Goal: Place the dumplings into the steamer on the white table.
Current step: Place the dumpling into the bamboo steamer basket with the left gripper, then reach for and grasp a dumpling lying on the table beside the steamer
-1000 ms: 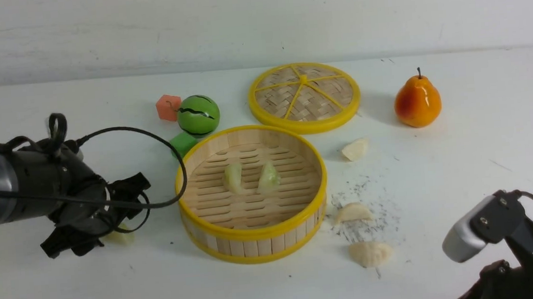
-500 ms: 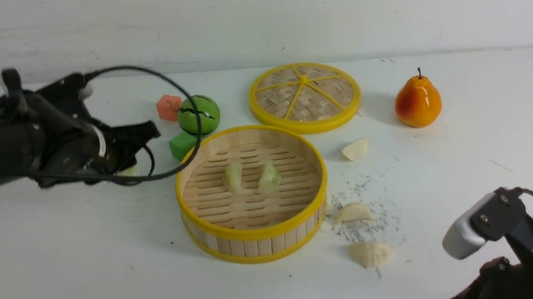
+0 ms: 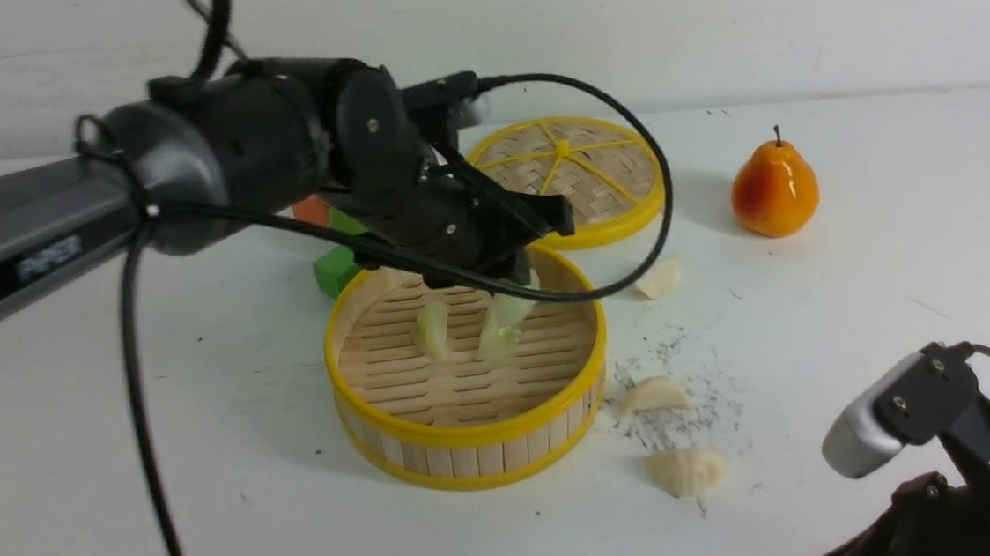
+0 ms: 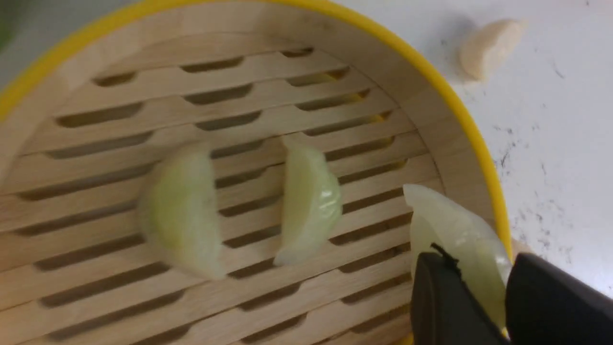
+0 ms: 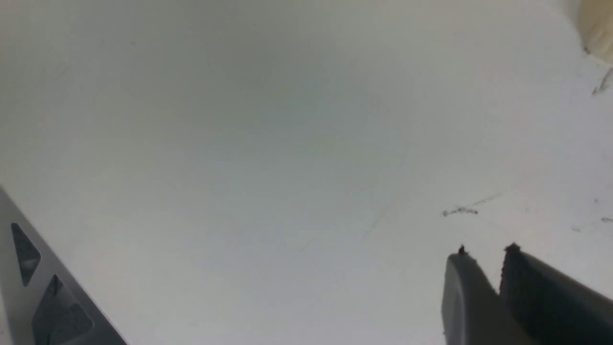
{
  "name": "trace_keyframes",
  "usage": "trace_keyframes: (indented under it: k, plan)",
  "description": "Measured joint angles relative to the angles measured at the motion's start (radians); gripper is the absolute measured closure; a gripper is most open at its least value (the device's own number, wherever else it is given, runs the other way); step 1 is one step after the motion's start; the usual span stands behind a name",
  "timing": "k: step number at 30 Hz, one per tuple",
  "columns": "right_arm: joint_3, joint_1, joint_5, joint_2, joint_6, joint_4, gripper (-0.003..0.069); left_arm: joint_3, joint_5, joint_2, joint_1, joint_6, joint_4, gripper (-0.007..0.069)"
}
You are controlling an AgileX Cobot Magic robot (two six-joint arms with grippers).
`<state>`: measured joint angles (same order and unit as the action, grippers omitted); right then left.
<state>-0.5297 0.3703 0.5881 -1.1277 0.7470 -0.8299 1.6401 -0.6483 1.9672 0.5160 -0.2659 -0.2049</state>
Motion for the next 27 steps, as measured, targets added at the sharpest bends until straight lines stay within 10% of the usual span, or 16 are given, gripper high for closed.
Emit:
trace_keyframes:
  k: [11, 21, 27]
  plan:
    - [0.0, 0.0, 0.001, 0.0, 0.0, 0.001, 0.0534, 0.143, 0.019, 0.204, 0.018, 0.025, -0.034, 0.0459]
    - [0.0, 0.0, 0.025, 0.0, -0.005, 0.002, 0.0525, 0.145, 0.022, 0.197, 0.018, 0.028, -0.006, 0.0185]
    - [-0.001, 0.0, 0.117, 0.0, -0.008, 0.062, 0.0498, 0.186, -0.129, 0.034, 0.018, 0.041, 0.098, 0.0216]
